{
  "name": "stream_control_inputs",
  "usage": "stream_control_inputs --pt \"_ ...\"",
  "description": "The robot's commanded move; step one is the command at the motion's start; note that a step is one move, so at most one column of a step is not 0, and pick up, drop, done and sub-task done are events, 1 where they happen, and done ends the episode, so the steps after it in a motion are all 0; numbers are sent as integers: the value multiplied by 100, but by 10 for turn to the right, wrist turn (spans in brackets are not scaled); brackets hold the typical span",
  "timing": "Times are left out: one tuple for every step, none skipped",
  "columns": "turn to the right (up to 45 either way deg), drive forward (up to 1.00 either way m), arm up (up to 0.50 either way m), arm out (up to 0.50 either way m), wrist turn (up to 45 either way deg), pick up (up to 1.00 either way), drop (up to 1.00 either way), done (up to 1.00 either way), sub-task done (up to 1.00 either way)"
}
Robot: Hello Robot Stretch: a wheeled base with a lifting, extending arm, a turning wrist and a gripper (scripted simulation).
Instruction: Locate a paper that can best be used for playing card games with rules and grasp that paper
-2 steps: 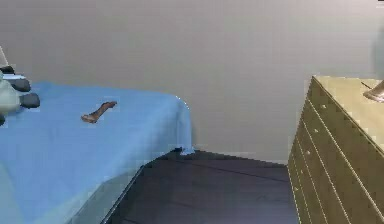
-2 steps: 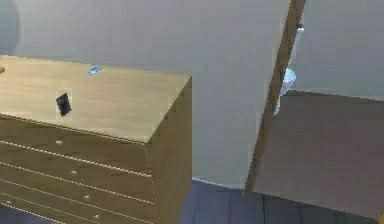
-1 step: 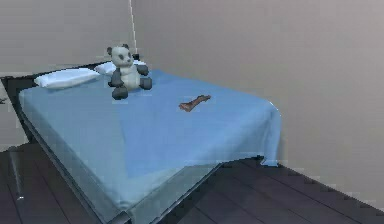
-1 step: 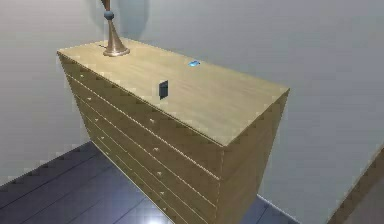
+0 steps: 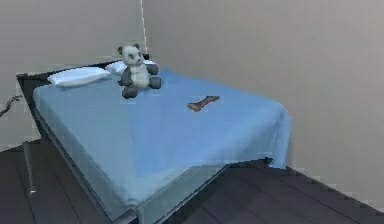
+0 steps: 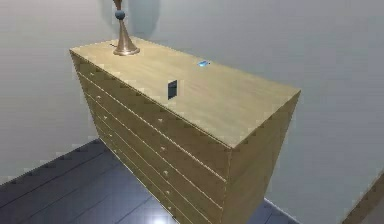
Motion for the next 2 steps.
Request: stream_control_inputs --pt "450 0 0 0 0 0 0 0 0" --pt "120 0 0 0 0 0 0 0 0"
